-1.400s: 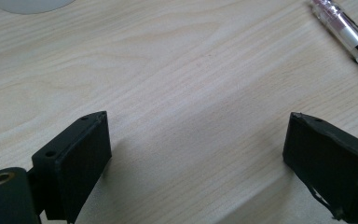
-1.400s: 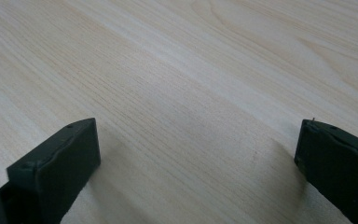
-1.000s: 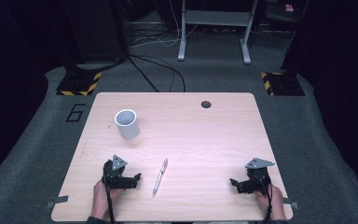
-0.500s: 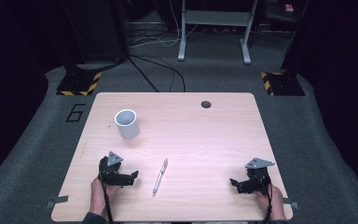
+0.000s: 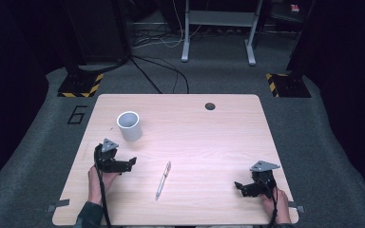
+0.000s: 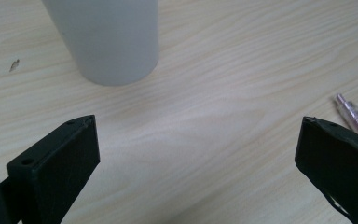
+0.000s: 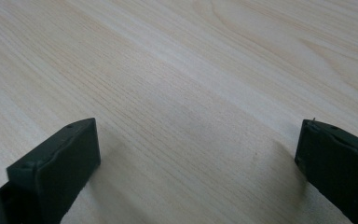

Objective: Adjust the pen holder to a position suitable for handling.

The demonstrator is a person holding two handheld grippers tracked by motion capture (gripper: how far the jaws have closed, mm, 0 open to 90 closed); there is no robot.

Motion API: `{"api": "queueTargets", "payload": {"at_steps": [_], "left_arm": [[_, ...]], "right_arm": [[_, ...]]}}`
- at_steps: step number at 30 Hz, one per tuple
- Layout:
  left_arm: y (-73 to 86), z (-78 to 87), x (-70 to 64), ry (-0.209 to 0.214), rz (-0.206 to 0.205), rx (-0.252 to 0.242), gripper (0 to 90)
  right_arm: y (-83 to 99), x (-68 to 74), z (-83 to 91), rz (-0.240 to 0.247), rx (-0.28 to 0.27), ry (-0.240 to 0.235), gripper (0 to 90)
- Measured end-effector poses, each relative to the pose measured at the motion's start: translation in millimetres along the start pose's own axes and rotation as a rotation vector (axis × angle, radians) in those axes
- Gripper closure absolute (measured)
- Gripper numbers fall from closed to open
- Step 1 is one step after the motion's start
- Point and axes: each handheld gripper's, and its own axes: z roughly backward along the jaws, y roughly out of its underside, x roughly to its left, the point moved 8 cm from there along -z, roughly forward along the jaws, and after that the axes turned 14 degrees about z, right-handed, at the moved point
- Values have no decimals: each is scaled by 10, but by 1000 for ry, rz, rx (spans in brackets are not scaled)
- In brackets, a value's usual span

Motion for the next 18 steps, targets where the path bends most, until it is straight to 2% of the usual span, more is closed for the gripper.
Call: {"api": "queueTargets", "payload": {"at_steps": [5,11,18], "left_arm": [[-125,3,2,-2,5,-11,1],[-339,10,78,-38,3,-43,1],[-612,-48,164,-45,13,-55,1]], "right_arm": [[0,0,0,0,0,0,0],[0,0,-1,1,0,-1,0],[-2,-5,-3,7,-2,-3,0]]}}
